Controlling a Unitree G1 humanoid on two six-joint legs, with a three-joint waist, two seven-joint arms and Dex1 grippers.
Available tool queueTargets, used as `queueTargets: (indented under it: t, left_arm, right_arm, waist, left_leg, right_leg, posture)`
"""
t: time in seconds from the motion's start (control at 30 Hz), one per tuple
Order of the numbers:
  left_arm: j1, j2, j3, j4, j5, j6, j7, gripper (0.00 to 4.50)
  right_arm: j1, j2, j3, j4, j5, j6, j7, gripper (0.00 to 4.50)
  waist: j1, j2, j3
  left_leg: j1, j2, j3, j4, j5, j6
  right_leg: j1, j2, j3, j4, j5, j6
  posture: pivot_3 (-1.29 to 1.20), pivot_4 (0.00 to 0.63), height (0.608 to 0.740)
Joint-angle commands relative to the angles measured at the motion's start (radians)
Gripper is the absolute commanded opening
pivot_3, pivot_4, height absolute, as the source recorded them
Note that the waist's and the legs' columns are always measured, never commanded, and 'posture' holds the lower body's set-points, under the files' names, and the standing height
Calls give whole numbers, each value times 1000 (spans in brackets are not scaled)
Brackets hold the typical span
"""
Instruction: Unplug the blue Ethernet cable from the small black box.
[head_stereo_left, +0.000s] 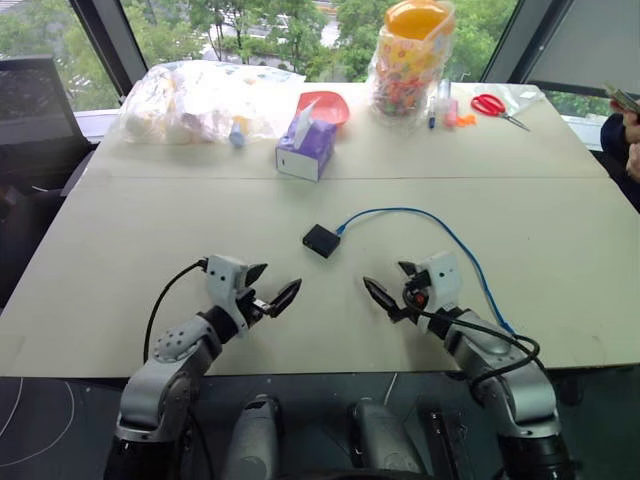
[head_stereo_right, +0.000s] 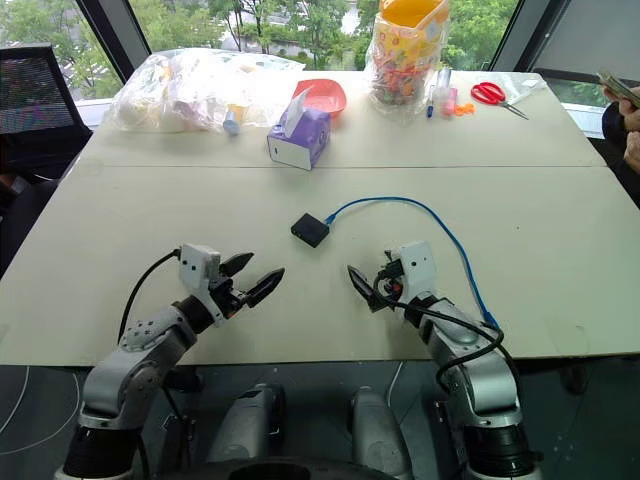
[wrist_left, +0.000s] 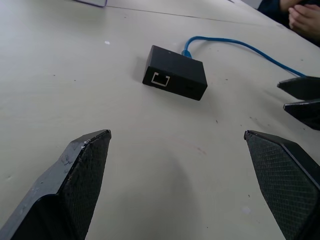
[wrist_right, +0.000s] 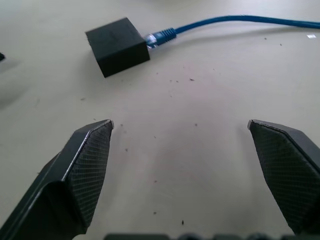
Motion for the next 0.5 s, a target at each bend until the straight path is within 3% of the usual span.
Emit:
queueTargets:
  t: [0.03,0.3,0.5]
  left_arm:
    - [-26,46,50,-26,-55,23,-45,4475]
    - [-86,122,70,-8,-149,117,-126,4475]
    - [-134,207,67,13,-216,200,-225,4475]
  right_arm:
    - [-10,-47,-21,-78,40,21,46,4500]
    - [-44,-104,-45,-131,95,125,51,4500]
    - [-150,-212,-55,-146,148,202,129,4500]
  waist:
    - [0,0,0]
    - [0,0,0]
    - [0,0,0]
  left_leg:
    - [0,0,0,0,0,0]
    - [0,0,0,0,0,0]
    - [0,0,0,0,0,0]
  right_leg:
    - [0,0,0,0,0,0]
    - [1,0,0,0,0,0]
    - [0,0,0,0,0,0]
  posture:
    - [0,150,735]
    - [0,150,735]
    - [0,150,735]
